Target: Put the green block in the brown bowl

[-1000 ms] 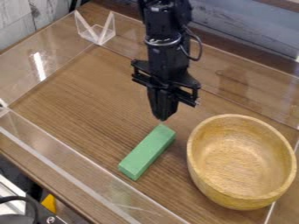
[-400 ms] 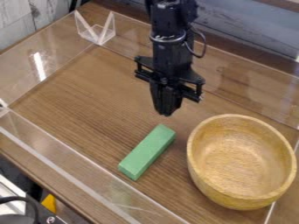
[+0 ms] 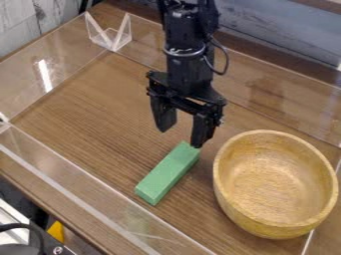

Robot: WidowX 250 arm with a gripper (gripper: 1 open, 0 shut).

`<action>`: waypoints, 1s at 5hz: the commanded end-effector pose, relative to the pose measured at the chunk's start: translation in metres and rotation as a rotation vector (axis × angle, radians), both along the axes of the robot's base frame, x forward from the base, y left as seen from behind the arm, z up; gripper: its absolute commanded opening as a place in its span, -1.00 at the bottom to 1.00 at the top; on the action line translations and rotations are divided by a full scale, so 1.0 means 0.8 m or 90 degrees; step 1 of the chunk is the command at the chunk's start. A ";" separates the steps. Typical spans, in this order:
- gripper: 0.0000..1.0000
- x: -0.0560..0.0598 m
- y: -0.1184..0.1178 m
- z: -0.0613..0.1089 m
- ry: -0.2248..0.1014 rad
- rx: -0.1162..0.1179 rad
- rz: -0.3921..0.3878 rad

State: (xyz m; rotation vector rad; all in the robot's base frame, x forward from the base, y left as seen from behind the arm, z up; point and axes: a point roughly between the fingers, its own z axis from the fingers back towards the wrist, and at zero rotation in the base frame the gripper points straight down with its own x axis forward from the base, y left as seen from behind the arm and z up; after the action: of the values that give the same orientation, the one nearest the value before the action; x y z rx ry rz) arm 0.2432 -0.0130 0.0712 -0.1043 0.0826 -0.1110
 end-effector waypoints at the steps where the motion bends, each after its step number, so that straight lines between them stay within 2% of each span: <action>1: 1.00 -0.001 0.003 0.010 -0.032 0.006 0.007; 5: 1.00 -0.019 0.003 -0.013 -0.029 0.024 0.036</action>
State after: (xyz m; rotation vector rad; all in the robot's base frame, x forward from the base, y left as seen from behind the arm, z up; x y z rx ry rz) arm 0.2232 -0.0100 0.0511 -0.0719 0.0822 -0.0484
